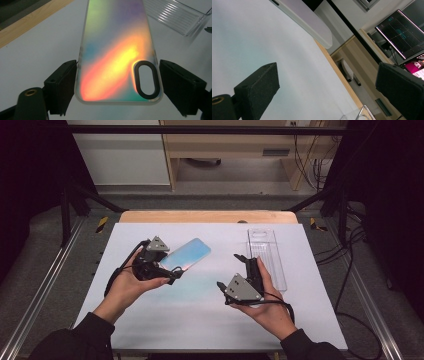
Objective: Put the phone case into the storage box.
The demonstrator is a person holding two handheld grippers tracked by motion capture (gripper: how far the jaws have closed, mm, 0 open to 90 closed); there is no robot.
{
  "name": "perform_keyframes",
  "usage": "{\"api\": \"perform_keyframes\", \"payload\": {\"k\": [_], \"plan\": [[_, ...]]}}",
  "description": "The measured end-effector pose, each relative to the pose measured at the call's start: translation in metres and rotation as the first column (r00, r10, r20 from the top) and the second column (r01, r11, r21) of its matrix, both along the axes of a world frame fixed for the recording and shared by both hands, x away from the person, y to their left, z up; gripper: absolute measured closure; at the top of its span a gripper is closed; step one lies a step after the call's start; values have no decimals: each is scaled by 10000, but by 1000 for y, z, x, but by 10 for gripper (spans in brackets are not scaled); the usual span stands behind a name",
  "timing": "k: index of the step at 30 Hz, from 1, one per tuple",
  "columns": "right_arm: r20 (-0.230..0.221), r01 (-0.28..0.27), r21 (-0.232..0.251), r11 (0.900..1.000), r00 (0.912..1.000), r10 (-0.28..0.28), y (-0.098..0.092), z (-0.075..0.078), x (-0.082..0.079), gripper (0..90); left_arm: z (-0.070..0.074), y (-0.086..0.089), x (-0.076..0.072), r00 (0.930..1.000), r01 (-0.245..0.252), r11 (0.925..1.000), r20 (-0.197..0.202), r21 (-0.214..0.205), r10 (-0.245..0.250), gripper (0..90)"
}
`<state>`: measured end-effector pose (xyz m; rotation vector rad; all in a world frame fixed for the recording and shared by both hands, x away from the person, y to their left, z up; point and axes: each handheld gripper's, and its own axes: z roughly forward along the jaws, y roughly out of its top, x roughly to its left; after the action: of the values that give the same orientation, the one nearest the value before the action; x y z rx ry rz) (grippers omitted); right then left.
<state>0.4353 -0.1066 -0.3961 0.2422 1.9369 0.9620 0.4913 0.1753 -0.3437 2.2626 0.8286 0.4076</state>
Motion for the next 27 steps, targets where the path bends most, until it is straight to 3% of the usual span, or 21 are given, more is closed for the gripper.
{"api": "perform_keyframes", "payload": {"k": [13,19,27], "plan": [[50,-65,-200,9998,10000,66,11,-17,-2,72,-8,-14,-1,9994,254,9994,-220,232,-249,168],[15,-230,-419,9989,9997,231,21,-24,-5,112,-9,-15,-4,9991,323,9989,-297,337,-313,168],[317,-553,-896,9944,9978,584,34,-29,-8,190,-11,-17,-5,9985,409,9981,-385,452,-392,168]]}}
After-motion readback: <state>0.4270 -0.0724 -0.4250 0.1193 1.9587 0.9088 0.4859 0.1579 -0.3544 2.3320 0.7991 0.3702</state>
